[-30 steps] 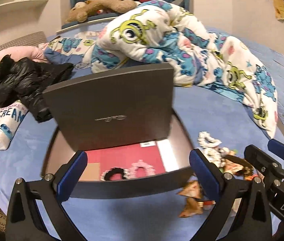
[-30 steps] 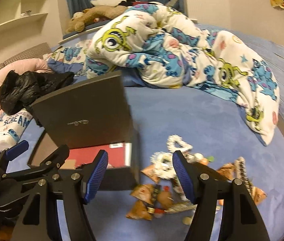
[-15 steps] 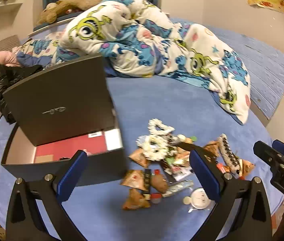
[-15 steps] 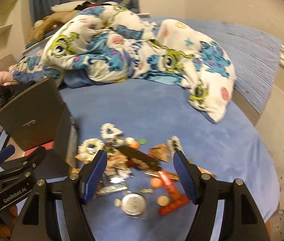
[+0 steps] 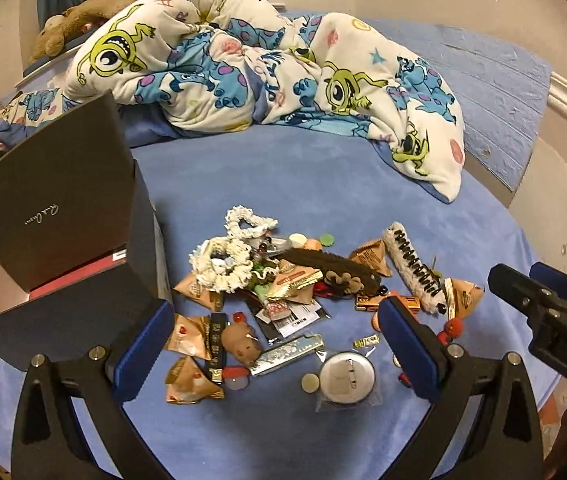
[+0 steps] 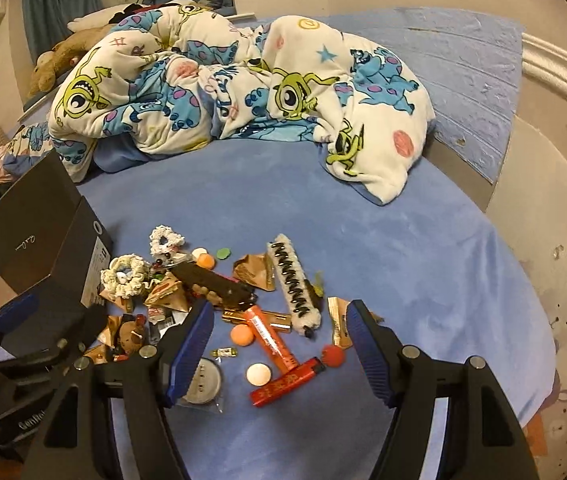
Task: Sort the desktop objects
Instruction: 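Move both open tools back over the item pile, then grasp the red lighter with the right tool and lift it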
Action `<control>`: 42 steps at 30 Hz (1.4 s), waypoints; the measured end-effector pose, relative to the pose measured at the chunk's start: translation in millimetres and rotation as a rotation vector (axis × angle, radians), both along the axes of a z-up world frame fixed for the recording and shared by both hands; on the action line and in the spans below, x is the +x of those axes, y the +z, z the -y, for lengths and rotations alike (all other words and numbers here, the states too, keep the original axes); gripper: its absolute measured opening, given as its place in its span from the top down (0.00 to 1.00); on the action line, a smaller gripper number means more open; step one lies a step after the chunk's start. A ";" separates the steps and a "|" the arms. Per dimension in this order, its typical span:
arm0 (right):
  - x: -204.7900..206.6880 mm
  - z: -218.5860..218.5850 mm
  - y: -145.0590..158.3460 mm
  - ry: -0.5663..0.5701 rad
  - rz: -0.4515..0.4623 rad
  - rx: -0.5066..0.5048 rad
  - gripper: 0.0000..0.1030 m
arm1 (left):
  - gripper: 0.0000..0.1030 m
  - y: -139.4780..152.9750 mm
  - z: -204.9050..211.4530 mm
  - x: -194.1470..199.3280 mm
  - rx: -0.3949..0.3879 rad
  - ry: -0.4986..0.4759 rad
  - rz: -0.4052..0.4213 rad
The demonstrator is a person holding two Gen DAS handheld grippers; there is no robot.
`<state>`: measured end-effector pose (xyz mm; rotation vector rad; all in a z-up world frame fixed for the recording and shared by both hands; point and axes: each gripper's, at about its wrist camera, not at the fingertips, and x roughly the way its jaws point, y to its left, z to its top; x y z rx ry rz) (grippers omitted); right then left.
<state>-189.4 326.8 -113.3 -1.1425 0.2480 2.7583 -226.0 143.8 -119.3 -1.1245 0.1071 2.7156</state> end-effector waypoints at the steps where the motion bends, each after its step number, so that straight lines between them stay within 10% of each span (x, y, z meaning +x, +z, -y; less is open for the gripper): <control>1: -0.2 -3.2 -2.0 -0.001 0.001 -0.008 0.32 | 0.00 -1.3 0.3 -0.9 0.005 -0.002 0.004; 15: -9.7 -14.4 -84.0 -0.023 0.118 -0.101 0.32 | 0.00 -25.9 -1.4 -3.6 -0.006 -0.015 0.024; 32: -20.0 7.3 -136.0 -0.103 0.212 0.020 0.33 | 0.00 -36.1 6.4 -9.2 -0.007 -0.006 0.039; 35: -18.8 8.7 -134.2 -0.105 0.205 0.048 0.63 | 0.00 -36.5 7.0 -9.0 -0.009 -0.004 0.038; 42: -17.4 3.8 -130.7 -0.115 0.208 0.054 0.76 | 0.00 -39.3 9.4 -8.6 -0.007 0.000 0.044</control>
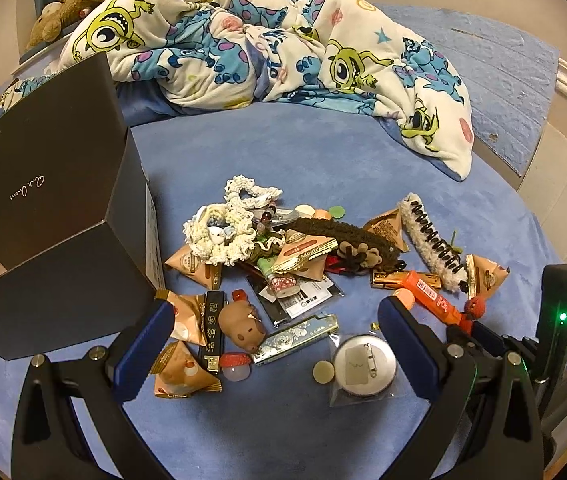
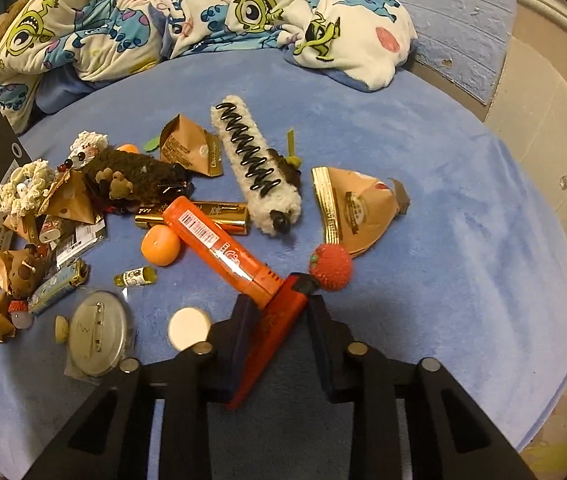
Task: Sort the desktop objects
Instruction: 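Grasp the red lighter with the right tool and lift it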
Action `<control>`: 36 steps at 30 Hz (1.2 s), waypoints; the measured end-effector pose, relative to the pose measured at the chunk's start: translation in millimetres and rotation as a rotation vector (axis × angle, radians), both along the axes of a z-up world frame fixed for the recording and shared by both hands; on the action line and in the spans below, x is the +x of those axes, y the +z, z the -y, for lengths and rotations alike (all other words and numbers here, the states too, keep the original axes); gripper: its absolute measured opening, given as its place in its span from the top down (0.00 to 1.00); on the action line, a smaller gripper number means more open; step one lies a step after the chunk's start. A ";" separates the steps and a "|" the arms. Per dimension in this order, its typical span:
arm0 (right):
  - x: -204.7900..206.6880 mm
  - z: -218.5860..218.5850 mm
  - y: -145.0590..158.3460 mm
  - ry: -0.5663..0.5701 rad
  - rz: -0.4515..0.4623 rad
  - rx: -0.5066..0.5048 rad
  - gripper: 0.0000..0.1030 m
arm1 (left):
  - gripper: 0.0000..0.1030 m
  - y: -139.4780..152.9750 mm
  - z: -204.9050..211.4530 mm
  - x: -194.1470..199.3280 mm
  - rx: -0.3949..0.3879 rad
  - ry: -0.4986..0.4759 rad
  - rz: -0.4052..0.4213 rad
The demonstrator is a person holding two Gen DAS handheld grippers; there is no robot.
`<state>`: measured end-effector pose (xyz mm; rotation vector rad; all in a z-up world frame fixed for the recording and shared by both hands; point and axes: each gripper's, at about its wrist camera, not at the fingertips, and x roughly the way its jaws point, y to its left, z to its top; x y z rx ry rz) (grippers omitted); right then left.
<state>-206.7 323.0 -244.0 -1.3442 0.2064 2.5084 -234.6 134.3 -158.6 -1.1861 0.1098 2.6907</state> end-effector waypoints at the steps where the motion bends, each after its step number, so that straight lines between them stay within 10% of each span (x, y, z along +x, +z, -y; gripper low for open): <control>1: 0.3 -0.5 0.5 0.000 0.000 -0.003 0.76 | 0.00 -0.4 0.0 0.3 0.001 -0.001 0.001; 36: 14.1 -15.8 46.4 -0.002 -0.065 -0.003 0.89 | 0.00 -3.4 -15.6 5.3 0.015 -0.039 0.013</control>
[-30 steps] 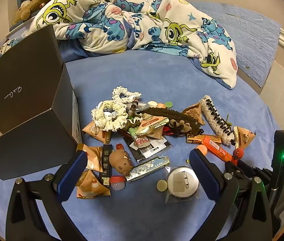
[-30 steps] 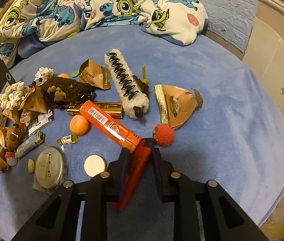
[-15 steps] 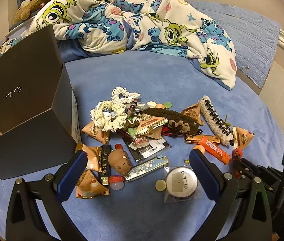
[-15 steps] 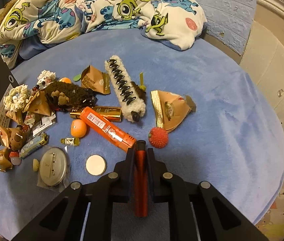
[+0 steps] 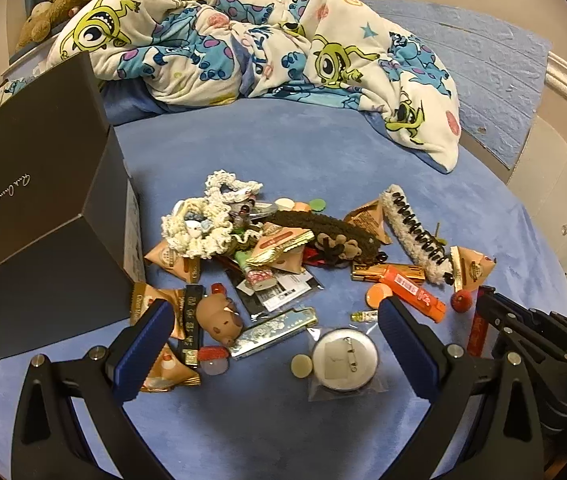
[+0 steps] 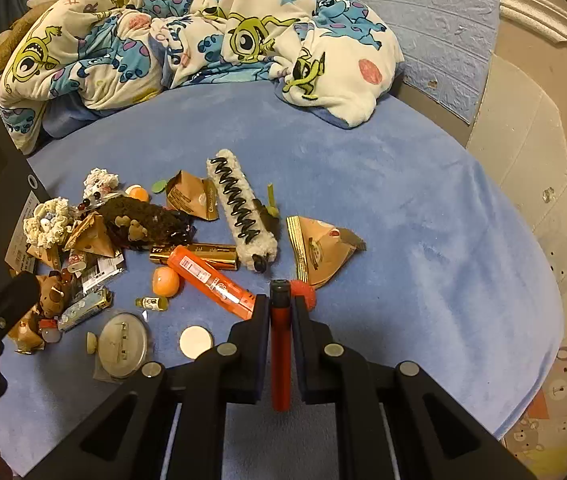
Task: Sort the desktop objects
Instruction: 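Grasp the red lighter with the right tool and lift it, then grasp the round clear pouch with the left tool while the right tool holds the lighter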
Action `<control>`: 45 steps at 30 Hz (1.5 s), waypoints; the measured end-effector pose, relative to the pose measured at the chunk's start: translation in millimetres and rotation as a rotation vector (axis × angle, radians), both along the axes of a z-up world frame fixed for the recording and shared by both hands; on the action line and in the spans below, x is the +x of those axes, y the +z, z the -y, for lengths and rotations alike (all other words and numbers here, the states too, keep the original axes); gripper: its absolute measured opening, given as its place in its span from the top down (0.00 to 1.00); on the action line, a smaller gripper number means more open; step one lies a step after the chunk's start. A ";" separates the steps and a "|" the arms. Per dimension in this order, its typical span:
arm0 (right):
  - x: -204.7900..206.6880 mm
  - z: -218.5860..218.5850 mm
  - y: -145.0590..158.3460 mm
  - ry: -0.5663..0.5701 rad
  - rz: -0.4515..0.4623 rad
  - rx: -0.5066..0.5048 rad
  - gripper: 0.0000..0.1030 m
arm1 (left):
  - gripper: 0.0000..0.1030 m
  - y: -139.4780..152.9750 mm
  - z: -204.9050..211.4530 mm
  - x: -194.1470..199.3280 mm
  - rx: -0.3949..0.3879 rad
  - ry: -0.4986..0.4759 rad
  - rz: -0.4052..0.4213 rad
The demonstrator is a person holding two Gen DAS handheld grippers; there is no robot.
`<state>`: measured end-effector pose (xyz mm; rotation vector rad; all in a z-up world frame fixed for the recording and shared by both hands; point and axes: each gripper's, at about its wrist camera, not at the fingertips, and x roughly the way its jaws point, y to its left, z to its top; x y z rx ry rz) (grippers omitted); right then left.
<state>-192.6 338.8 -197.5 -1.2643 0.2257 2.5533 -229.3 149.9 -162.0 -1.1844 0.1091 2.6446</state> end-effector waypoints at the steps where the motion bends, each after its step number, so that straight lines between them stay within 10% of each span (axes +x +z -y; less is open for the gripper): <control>1: 0.3 0.2 0.8 -0.001 -0.002 -0.001 0.89 | 0.00 -1.9 -2.7 -0.1 0.005 -0.007 0.004; 27: 3.1 -6.0 1.3 -0.005 -0.008 -0.019 0.89 | 0.01 -97.1 -35.1 4.9 -0.004 -0.039 0.138; 30: 3.0 -5.5 1.8 -0.006 -0.009 -0.017 0.89 | 0.10 -94.9 -34.5 6.0 0.002 -0.035 0.125; 34: 3.0 -5.7 1.9 -0.006 -0.009 -0.017 0.89 | 0.49 -85.8 -33.1 8.4 0.014 -0.028 0.107; 45: 3.9 -4.3 4.5 -0.005 -0.014 -0.021 0.89 | 0.66 -72.1 -31.2 7.5 0.035 -0.025 0.110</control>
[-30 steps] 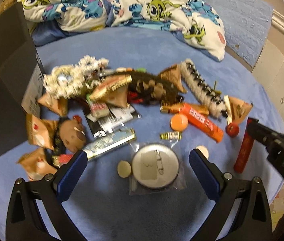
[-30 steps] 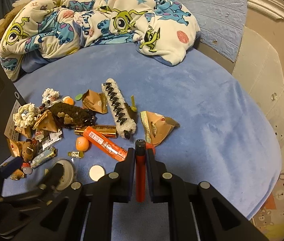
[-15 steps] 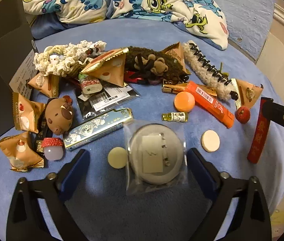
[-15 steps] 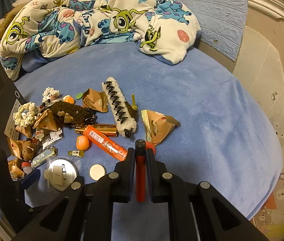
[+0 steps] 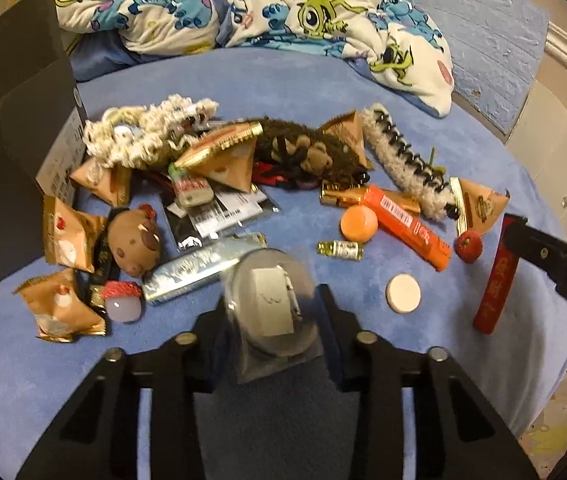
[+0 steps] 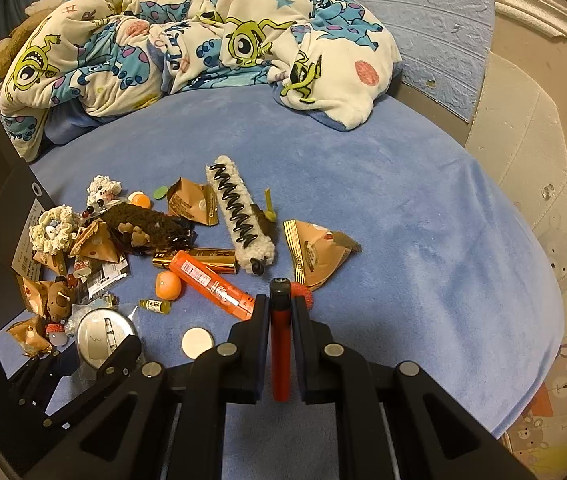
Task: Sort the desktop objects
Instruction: 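Grasp the round clear pouch with the left tool while the right tool holds the lighter, then carry the lighter and pouch into the dark box and release them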
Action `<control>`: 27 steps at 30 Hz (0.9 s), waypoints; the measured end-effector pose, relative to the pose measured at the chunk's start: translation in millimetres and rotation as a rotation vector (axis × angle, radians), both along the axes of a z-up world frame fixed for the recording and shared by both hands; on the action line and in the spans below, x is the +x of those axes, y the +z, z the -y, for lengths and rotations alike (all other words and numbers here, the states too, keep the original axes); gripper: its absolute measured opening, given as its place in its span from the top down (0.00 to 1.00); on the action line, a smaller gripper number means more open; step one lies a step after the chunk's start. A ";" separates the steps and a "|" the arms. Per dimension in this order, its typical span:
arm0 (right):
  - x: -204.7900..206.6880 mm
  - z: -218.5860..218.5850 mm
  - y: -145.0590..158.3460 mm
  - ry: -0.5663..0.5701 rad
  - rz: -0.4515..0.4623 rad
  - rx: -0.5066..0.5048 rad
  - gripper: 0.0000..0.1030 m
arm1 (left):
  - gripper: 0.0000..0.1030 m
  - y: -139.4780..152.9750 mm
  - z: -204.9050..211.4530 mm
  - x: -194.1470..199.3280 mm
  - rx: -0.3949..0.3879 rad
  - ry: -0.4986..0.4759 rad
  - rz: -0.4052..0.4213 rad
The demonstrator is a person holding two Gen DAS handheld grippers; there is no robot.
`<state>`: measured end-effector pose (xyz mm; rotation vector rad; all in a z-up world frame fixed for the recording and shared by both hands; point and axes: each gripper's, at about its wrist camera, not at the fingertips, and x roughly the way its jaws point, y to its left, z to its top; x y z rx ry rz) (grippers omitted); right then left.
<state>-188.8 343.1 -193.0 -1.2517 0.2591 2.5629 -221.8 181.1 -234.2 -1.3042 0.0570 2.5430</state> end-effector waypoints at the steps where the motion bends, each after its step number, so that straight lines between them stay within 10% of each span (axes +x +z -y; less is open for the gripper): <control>1: 0.1 0.2 0.6 0.001 -0.001 0.000 0.89 | 0.69 1.8 0.7 -0.2 0.003 -0.003 0.002; 13: 2.3 2.3 11.6 0.009 -0.022 0.000 0.89 | 0.92 27.7 0.6 2.6 0.015 -0.028 -0.025; 27: 3.1 14.7 35.7 0.037 -0.062 0.013 0.89 | 0.93 64.0 24.6 5.1 0.022 0.004 -0.079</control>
